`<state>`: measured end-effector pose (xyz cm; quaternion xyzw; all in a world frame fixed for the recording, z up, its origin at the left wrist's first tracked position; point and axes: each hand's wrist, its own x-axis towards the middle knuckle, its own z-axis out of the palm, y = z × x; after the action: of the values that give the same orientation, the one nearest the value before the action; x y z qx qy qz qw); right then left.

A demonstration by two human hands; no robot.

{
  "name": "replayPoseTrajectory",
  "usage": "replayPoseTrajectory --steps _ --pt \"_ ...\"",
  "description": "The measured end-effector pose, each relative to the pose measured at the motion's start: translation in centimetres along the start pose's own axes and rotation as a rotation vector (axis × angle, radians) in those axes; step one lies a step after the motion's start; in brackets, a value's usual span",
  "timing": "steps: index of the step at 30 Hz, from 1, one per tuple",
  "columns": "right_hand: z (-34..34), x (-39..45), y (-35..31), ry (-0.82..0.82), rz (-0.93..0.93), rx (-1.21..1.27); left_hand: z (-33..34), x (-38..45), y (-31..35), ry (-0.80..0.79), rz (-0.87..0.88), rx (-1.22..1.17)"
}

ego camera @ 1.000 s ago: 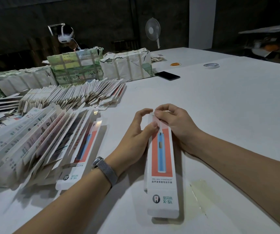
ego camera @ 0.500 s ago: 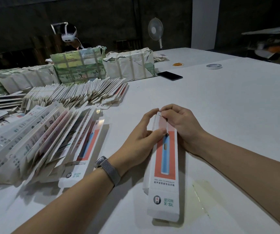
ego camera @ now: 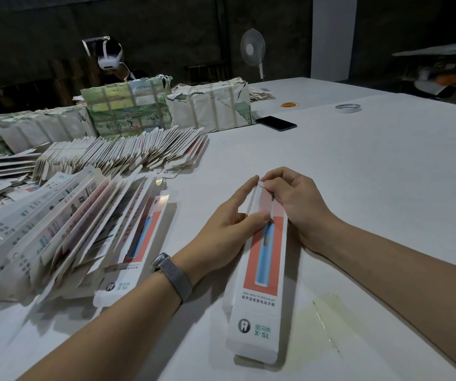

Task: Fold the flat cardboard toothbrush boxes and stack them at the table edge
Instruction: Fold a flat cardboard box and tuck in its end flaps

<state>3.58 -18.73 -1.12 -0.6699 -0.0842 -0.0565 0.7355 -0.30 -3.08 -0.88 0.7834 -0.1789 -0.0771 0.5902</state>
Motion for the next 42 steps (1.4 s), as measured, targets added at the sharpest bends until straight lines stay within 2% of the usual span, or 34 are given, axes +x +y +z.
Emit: replayPoseTrajectory --steps 8,28,36,42 --pt "-0.04 0.17 0.27 -0.008 -0.009 -0.017 -0.10 -0.14 0.00 -0.009 -0.008 -0.002" --pt "-0.43 -0.14 -0.09 -0.147 -0.015 0.044 0.08 -0.40 0.08 0.035 0.029 -0.010" --pt "-0.66 0.07 0.39 -0.184 0.043 0.108 -0.14 -0.22 -0.32 0.158 0.087 -0.044" --pt "-0.46 -0.18 0.38 -0.190 0.018 0.058 -0.23 -0.12 -0.54 0.243 0.105 -0.110"
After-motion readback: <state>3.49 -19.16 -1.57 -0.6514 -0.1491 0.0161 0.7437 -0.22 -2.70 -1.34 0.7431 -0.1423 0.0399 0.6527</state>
